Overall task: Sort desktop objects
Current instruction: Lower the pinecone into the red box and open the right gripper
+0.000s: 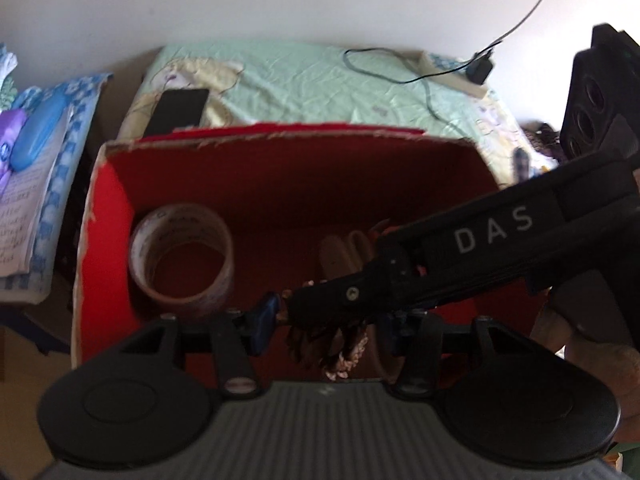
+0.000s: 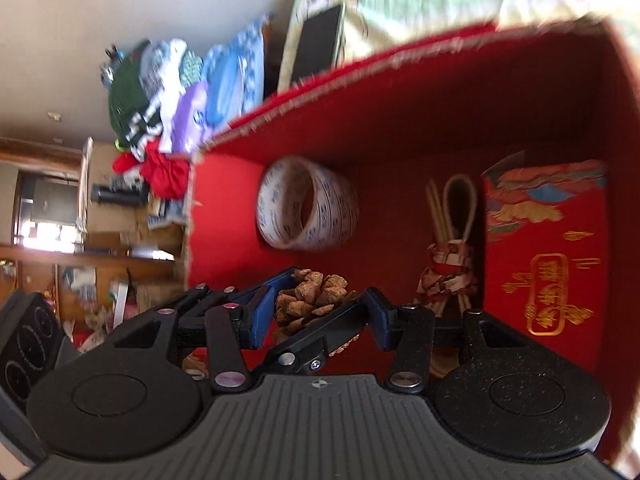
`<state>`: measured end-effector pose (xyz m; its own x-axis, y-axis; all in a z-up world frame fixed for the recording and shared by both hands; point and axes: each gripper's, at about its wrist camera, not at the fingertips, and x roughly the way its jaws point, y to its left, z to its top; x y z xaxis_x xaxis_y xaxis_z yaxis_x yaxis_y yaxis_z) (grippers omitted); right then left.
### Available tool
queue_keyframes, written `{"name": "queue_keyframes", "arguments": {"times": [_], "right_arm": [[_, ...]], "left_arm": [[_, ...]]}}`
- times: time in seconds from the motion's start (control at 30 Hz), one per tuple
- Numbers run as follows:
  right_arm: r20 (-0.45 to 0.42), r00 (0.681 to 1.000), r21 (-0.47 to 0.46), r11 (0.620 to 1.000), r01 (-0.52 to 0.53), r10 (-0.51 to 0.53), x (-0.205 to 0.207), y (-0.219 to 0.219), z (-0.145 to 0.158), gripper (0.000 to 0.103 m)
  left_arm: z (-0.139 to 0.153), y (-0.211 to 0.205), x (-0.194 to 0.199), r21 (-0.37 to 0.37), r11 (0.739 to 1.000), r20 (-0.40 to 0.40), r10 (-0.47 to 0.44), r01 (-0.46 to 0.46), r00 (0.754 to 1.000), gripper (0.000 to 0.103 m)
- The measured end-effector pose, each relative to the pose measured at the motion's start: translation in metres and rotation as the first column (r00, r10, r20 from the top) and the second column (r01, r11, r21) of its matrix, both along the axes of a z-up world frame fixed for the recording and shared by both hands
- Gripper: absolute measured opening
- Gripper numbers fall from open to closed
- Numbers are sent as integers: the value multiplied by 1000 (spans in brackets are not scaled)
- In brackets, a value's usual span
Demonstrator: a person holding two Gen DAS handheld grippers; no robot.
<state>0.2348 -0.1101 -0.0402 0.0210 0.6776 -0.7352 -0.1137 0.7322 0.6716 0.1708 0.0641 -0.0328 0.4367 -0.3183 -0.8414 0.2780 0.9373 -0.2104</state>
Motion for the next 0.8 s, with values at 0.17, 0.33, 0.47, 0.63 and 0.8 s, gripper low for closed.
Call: {"name": "queue_keyframes", "arguments": {"times": [0.17,0.33,0.47,0.63,0.8], "right_arm": [[-82,995,-19,998,-54,53,12,18,-23,52],[-138,986,-26,995,-94,89,20,32,-39,52],[-172,978,-33,992,-125,118,25,42,-49,53],[-192,968,-28,985,-170,162,27,57,-58,53],[-225,954,19,979,-201,200,28,63,-64,50]], "left_arm": [[-16,0,5,92,995,-52,48,-43,997,55],[-24,8,8,135,987,-74,100,-89,992,54],[-24,16,6,140,983,-77,130,-118,989,54],[-17,25,-2,121,983,-66,145,-137,987,54],[-12,30,-6,115,983,-53,151,-144,987,54]]}}
